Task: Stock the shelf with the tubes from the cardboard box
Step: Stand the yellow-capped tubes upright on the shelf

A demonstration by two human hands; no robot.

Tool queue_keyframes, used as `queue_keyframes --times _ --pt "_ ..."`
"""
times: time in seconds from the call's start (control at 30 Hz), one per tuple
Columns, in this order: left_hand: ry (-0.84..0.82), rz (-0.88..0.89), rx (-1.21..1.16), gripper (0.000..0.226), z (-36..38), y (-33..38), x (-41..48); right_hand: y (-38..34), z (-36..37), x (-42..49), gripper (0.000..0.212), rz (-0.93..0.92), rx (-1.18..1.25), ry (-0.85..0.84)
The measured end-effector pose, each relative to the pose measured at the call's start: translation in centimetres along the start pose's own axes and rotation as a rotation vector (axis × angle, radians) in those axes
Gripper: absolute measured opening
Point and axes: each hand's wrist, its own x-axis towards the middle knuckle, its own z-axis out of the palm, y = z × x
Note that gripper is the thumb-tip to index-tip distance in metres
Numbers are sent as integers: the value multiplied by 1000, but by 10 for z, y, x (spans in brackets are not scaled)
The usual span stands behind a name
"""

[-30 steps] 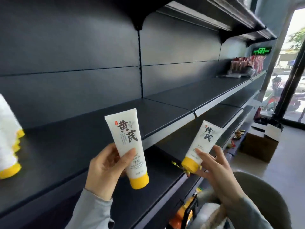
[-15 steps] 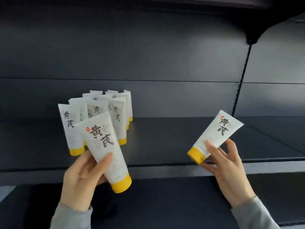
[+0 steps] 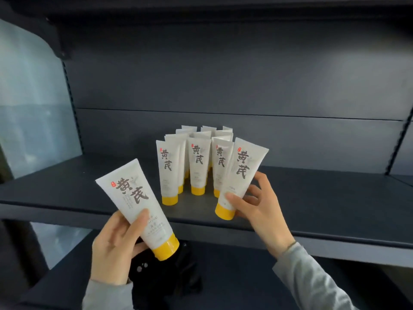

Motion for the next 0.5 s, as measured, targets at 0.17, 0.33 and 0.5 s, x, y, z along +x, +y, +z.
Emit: queue_keyframes --times 0.17,0.33,0.5 --pt "-31 26 -12 35 -10 3 28 14 45 29 50 -12 -167 8" --pt "-92 32 29 21 -27 5 52 26 76 41 52 -24 -260 49" --pt "-135 34 37 22 -43 5 67 33 89 42 51 -8 -294 97"
